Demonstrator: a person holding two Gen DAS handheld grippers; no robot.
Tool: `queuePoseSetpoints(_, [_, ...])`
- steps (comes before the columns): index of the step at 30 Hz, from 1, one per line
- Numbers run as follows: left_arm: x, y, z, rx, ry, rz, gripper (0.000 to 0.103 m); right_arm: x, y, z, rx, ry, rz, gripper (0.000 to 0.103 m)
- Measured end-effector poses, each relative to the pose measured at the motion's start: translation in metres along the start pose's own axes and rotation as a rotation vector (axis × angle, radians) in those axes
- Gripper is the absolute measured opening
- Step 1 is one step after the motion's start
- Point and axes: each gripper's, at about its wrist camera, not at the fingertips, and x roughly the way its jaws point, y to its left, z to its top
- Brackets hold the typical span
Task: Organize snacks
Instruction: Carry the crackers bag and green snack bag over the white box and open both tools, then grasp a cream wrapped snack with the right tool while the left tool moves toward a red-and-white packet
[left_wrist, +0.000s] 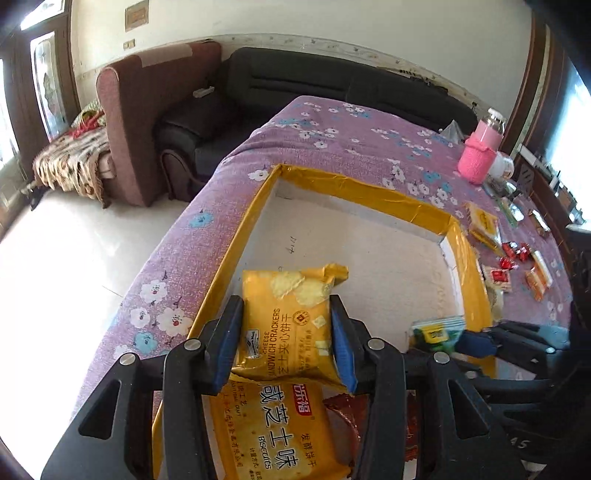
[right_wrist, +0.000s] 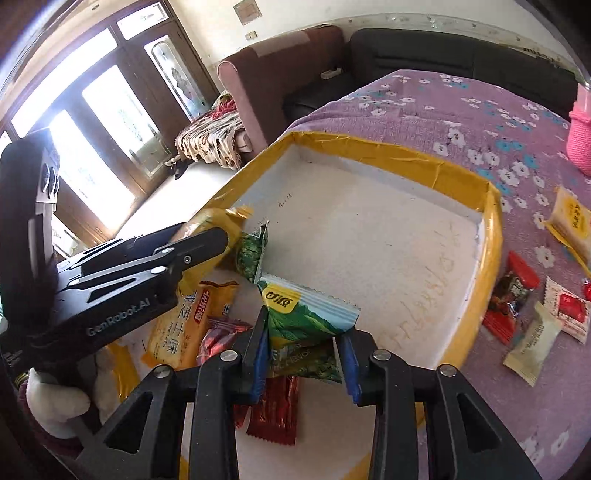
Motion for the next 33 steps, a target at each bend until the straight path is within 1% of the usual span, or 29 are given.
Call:
queuePoseSetpoints(3, [-0.004,0.001,0.0,-0.007,-0.014,-0.006,0.046,0.0,-0.002,0.0,0.007,0.0,0.02,0.04])
queuePoseSetpoints(5, [-0.008,0.001,0.0,-0.015,-0.018,-0.011,0.047,-0.004,-0.002,0.0,0.012,-0.013,0.027,0.04])
queuePoseSetpoints(8, [-0.022,-0.002,-0.003,-0.04,-0.038,-0.022,0.047,-0.019,-0.001,-0.001,0.012,-0.046,0.039,0.04])
queuePoseSetpoints(10, [-0.035,-0.004,-0.005,-0.052,-0.062,-0.034,0.047,-0.038,-0.003,-0.004,0.017,-0.087,0.043,0.04])
queuePoseSetpoints(11, [-0.046,-0.007,-0.007,-0.059,-0.083,-0.05,0.05,-0.05,-0.006,-0.005,0.022,-0.11,0.046,0.041])
queuePoseSetpoints(12, [-0.054,-0.01,-0.009,-0.063,-0.099,-0.063,0.058,-0.06,-0.01,-0.006,0.028,-0.13,0.044,0.042])
queuePoseSetpoints(15, [-0.082,-0.025,-0.015,-0.064,-0.141,-0.117,0.068,-0.101,-0.037,-0.016,0.063,-0.202,0.007,0.047])
queuePoseSetpoints(17, [-0.095,-0.039,-0.02,-0.056,-0.154,-0.161,0.072,-0.126,-0.064,-0.025,0.102,-0.239,-0.046,0.048])
queuePoseSetpoints(19, [-0.102,-0.054,-0.026,-0.047,-0.16,-0.208,0.072,-0.144,-0.092,-0.036,0.147,-0.253,-0.108,0.051])
queuePoseSetpoints(21, [-0.102,-0.072,-0.034,-0.032,-0.15,-0.258,0.072,-0.153,-0.119,-0.047,0.198,-0.253,-0.147,0.051])
queuePoseSetpoints(23, [-0.097,-0.087,-0.041,-0.02,-0.131,-0.294,0.072,-0.154,-0.143,-0.061,0.256,-0.238,-0.161,0.051])
queuePoseSetpoints(25, [-0.09,-0.101,-0.047,-0.009,-0.109,-0.312,0.072,-0.149,-0.157,-0.068,0.287,-0.224,-0.162,0.051])
queuePoseSetpoints(29, [-0.082,-0.115,-0.054,0.013,-0.094,-0.289,0.072,-0.13,-0.162,-0.066,0.3,-0.199,-0.132,0.051])
queuePoseSetpoints(33, [-0.077,-0.111,-0.056,-0.007,-0.082,-0.269,0.072,-0.095,-0.153,-0.048,0.294,-0.16,-0.102,0.051])
